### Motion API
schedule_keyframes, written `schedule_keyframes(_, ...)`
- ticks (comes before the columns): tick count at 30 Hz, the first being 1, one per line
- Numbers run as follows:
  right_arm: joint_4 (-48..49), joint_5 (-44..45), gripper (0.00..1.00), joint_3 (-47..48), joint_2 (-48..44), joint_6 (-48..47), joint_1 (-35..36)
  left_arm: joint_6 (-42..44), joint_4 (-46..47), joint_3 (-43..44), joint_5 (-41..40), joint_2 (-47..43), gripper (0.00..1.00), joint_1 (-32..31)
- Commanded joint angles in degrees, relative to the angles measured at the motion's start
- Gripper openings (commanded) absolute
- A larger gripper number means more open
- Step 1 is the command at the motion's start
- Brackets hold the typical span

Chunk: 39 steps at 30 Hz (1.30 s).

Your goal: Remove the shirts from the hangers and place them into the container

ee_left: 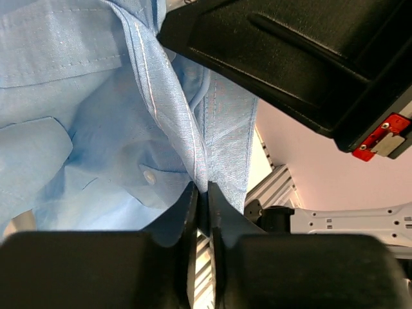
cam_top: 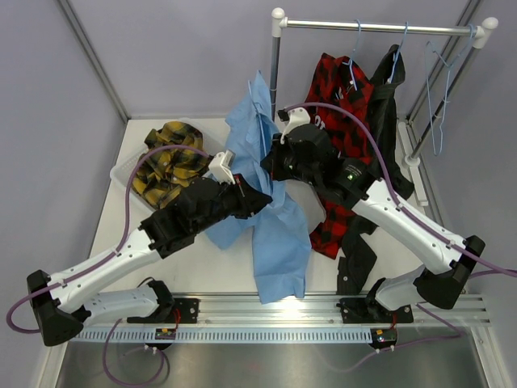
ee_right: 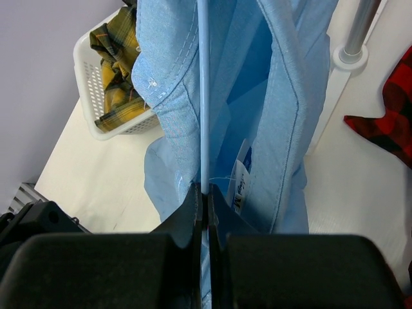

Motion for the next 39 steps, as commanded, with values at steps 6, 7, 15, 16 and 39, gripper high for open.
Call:
schedule_keyframes(6, 5.7, 3.9, 0.00, 8.8, -2.3, -2.2, -2.4, 3.5, -5.6, -4.1, 3.7, 0.1, 0.00, -0.5)
schedule_keyframes(7, 5.5, 3.8, 0.00, 9.3, -2.3, -2.3, -2.6, 3.7, -5.6, -4.7, 3.3, -0.3, 0.01, -0.5)
schedule_keyframes(15, 4.6, 2.9, 0.00, 11.5, -2.3, -2.1, -3.5, 5.2, -2.6, -8.4, 5.5, -1.7, 0.15, -0.6)
schedule_keyframes(16, 4.3, 2.7, 0.00, 11.8, -2.1, -2.1, -3.6, 5.4, -2.0, -8.6, 5.8, -1.6, 0.18, -0.5)
schedule_keyframes(39, -0.8, -1.0, 0.00, 17.9, -1.1, 1.0, -3.6, 9.8, 3.8, -13.8, 6.1, -0.9, 0.34, -0.6)
